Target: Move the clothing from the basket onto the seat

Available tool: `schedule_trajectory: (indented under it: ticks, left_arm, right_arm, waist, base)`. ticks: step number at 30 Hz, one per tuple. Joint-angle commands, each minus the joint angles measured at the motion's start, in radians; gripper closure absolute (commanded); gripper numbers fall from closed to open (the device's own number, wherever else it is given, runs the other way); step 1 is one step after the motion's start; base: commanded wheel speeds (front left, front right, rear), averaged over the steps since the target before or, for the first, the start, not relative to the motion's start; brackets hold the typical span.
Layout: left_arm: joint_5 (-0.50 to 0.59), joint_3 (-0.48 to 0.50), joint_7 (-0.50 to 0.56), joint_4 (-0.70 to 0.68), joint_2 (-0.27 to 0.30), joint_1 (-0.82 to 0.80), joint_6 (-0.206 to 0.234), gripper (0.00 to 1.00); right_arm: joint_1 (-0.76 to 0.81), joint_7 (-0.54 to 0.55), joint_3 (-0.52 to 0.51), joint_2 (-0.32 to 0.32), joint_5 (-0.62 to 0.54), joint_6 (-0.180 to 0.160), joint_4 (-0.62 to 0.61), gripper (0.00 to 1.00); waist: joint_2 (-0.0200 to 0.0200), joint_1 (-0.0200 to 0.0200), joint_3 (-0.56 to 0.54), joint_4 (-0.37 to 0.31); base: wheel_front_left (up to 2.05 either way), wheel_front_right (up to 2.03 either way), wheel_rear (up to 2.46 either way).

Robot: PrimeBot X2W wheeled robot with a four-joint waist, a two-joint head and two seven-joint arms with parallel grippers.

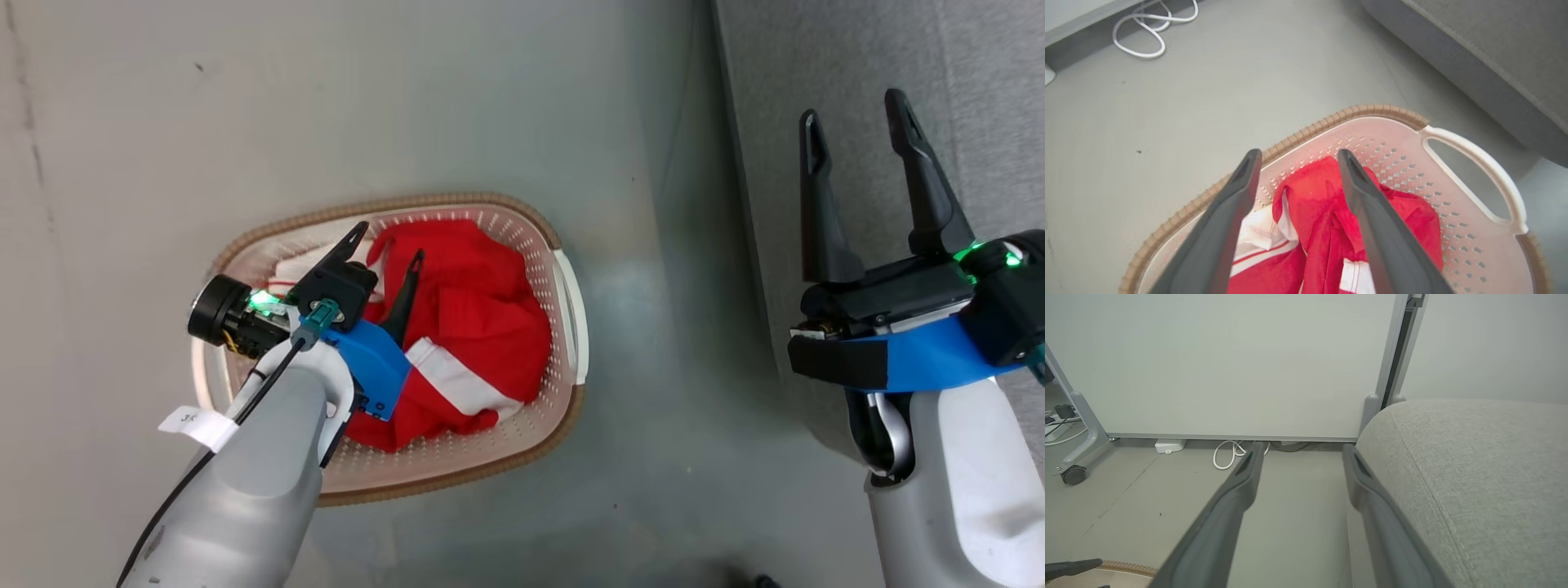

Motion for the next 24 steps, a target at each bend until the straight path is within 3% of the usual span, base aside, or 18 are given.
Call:
schedule_trajectory:
  ticks: [1, 13, 24]
  left_arm:
    - [-0.019, -0.025, -0.003, 0.043, 0.010, -0.031, -0.006, 0.00]
    - [-0.155, -0.184, 0.022, 0.283, 0.016, -0.161, -0.004, 0.00]
    - [-0.248, -0.333, 0.113, 0.334, 0.037, -0.234, -0.004, 0.00]
  right_arm:
    - [-0.026, -0.003, -0.002, -0.002, -0.004, 0.002, -0.010, 0.00]
    - [-0.065, -0.003, -0.010, -0.002, 0.000, 0.002, -0.058, 0.00]
    - [-0.083, -0.003, -0.014, -0.002, 0.005, 0.002, -0.081, 0.00]
  waist:
    - [0.0000, -0.0002, 0.061, -0.009]
    - [0.0000, -0.0002, 0.207, -0.027]
    - [0.0000, -0.0002, 0.298, -0.031]
  base:
    - [0.00, 0.00, 0.00]
    - [0.00, 0.00, 0.00]
    - [0.00, 0.00, 0.00]
